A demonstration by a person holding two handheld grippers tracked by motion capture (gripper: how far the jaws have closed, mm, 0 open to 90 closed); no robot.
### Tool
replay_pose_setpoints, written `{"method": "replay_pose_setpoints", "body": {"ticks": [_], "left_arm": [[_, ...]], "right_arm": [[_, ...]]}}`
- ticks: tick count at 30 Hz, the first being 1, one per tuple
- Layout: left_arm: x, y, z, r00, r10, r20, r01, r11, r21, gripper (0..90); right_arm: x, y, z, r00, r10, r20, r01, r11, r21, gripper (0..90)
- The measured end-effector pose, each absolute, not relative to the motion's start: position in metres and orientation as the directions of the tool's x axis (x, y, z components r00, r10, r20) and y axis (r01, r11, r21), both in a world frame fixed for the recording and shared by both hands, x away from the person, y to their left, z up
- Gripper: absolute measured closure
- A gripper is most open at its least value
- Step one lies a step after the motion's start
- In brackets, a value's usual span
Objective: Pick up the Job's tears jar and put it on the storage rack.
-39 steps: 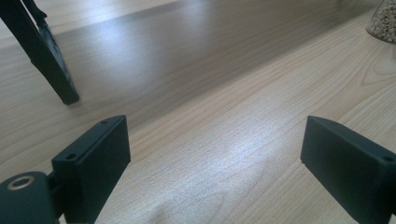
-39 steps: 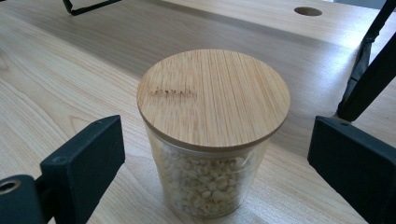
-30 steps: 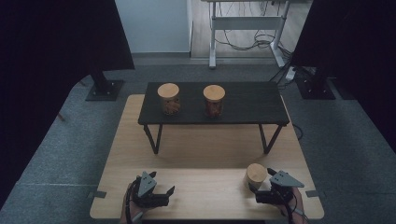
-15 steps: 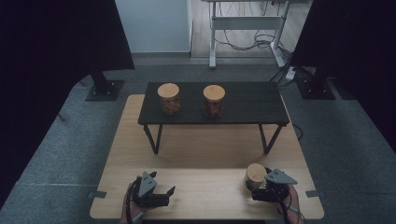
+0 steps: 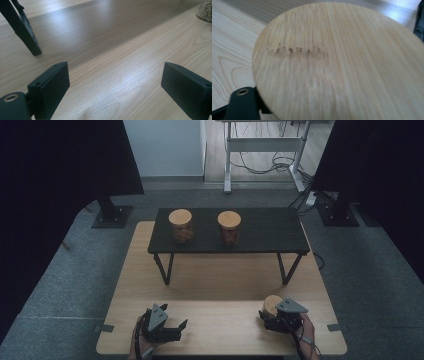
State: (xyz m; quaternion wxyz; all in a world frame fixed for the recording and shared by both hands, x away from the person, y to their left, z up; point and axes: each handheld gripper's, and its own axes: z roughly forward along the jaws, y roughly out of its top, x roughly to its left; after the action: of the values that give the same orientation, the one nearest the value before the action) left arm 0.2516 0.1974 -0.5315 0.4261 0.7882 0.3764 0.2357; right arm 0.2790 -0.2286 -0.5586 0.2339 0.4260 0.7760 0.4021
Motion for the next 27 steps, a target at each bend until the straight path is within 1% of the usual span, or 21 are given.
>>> {"method": "replay_pose_setpoints", "body": {"ticks": [3,27], "left_arm": [[0.2517,0.1976,-0.5315,0.605,0.795,0.051,0.393,-0.353,0.849,7.8],[0.2515,0.1979,-0.5310,0.605,0.795,0.050,0.392,-0.352,0.850,7.8]], "right_arm": [[0.2786,-0.2287,-0.5585,-0.529,0.849,-0.011,0.476,0.307,0.824,24.0],[0.2765,-0.2294,-0.5586,-0.524,0.851,-0.006,0.475,0.299,0.828,24.4]]}}
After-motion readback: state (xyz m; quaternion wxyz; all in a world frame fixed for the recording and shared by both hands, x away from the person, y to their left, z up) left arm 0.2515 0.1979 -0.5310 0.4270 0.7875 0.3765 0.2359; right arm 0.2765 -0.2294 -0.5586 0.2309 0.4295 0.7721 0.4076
